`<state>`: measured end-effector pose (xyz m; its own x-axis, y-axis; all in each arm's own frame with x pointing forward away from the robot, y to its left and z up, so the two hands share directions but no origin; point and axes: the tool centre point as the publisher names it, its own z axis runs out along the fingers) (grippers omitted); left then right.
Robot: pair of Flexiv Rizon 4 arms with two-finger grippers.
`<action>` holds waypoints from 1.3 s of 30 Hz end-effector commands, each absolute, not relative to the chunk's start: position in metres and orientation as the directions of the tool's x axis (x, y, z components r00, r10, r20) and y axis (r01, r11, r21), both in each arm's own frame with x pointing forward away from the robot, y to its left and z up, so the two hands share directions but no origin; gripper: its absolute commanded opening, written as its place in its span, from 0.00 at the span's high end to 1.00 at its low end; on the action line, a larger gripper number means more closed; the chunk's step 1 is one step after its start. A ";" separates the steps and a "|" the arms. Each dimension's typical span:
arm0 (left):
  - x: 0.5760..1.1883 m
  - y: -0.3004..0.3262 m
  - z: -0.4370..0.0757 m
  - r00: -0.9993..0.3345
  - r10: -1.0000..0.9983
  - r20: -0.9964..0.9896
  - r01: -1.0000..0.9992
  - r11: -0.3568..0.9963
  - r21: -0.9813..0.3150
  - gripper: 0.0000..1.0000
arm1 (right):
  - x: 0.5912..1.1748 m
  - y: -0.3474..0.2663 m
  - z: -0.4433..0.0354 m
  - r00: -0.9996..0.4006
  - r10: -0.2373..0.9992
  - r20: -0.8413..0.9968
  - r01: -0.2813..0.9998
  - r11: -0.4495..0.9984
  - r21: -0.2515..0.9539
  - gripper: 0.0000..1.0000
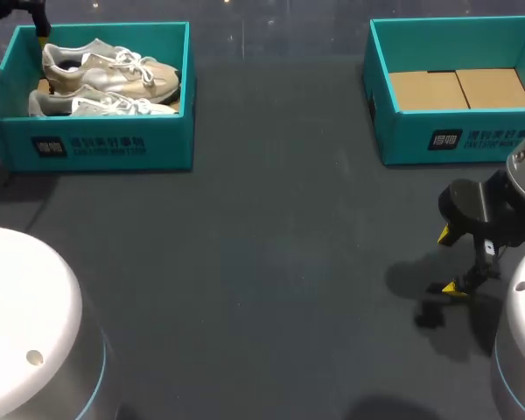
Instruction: Take the shoe out of the shoebox, open the shoe tongue, remove and reinsert the insole, then place the shoe into the shoebox
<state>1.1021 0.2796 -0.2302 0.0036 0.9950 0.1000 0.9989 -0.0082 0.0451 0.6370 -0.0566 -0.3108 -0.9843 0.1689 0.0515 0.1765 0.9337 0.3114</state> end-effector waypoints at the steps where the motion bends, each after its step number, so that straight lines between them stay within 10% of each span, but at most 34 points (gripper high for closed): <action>1: 1.085 0.281 -0.225 0.004 0.995 0.102 0.997 -0.012 0.074 0.00 | 0.635 -0.057 -0.311 -0.984 0.170 0.049 0.176 0.934 0.310 0.00; 39: 1.046 0.277 -0.254 0.010 0.992 0.127 0.990 -0.027 0.136 0.00 | 0.635 -0.057 -0.311 -0.984 0.170 0.049 0.176 0.934 0.310 0.00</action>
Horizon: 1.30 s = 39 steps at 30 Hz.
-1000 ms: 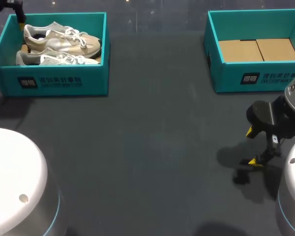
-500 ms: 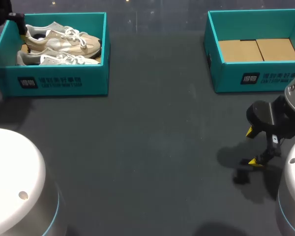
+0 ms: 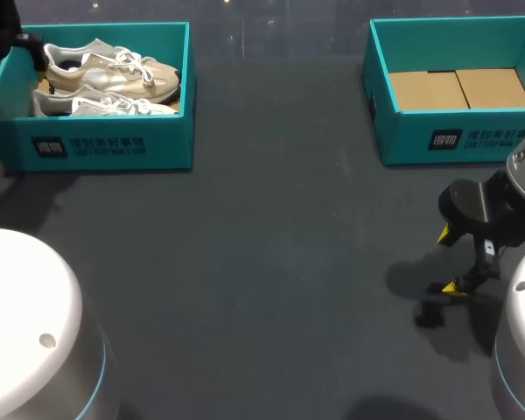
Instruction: Take the shoe out of the shoebox, open the shoe tongue, remove and reinsert the insole, then place the shoe into the shoebox
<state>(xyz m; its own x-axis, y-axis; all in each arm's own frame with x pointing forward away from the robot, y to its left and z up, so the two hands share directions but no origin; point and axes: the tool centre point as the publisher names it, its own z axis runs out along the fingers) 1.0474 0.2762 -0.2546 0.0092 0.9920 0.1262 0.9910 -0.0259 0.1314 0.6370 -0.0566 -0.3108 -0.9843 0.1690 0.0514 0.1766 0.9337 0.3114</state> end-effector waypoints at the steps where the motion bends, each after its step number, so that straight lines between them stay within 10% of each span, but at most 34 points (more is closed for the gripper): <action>1: 1.045 0.276 -0.255 0.011 0.992 0.124 0.992 -0.026 0.123 0.00 | 0.635 -0.057 -0.311 -0.984 0.170 0.049 0.176 0.934 0.310 0.00; 39: 1.047 0.266 -0.296 -0.007 0.993 0.120 0.998 -0.001 0.064 0.14 | 0.635 -0.057 -0.311 -0.984 0.170 0.049 0.176 0.934 0.310 0.00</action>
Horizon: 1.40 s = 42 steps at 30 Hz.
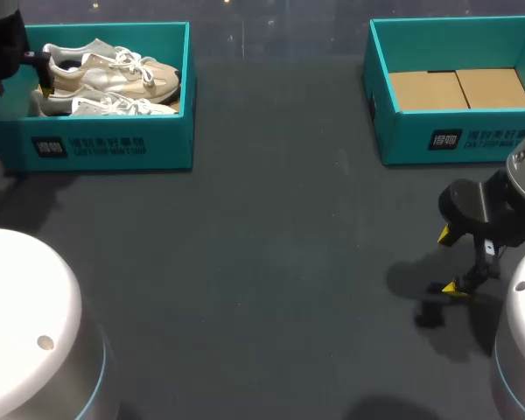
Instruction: Take the shoe out of the shoebox, open the shoe tongue, remove and reinsert the insole, then place the shoe into the shoebox
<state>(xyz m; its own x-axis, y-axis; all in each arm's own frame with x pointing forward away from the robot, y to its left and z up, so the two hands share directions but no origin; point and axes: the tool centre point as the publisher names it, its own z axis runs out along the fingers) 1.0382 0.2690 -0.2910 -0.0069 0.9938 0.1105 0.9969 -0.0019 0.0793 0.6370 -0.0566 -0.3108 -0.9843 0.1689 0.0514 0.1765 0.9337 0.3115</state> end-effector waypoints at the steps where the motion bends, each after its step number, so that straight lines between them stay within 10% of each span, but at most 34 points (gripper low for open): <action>1: 1.047 0.265 -0.297 -0.005 0.993 0.121 0.998 -0.002 0.059 0.15 | 0.635 -0.057 -0.311 -0.984 0.170 0.049 0.176 0.934 0.310 0.00; 42: 1.043 0.268 -0.342 0.015 0.983 0.185 0.999 -0.009 -0.030 0.26 | 0.635 -0.057 -0.311 -0.984 0.170 0.049 0.176 0.934 0.310 0.00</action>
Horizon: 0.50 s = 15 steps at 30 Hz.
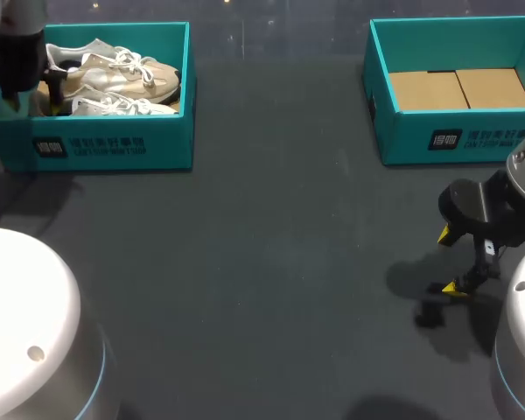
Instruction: Take the shoe out of the shoebox, open the shoe tongue, remove and reinsert the insole, then place the shoe into the shoebox
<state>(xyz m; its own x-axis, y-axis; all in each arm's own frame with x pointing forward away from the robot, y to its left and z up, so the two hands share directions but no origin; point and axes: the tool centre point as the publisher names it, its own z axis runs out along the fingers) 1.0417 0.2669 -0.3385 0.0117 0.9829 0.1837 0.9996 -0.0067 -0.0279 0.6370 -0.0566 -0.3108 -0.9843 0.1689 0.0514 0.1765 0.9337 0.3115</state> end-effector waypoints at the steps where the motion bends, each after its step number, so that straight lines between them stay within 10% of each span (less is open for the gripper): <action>1: 1.042 0.268 -0.343 0.016 0.982 0.186 0.999 -0.010 -0.032 0.27 | 0.635 -0.057 -0.311 -0.984 0.170 0.049 0.176 0.934 0.310 0.00; 15: 1.039 0.270 -0.355 0.028 0.978 0.205 0.998 -0.017 -0.054 0.28 | 0.635 -0.057 -0.311 -0.984 0.170 0.049 0.176 0.934 0.310 0.00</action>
<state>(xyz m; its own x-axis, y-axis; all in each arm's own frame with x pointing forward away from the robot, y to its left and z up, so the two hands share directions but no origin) 1.0367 0.2700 -0.3533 0.0264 0.9789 0.2024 0.9986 -0.0166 -0.0503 0.6370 -0.0566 -0.3108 -0.9843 0.1689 0.0514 0.1765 0.9337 0.3115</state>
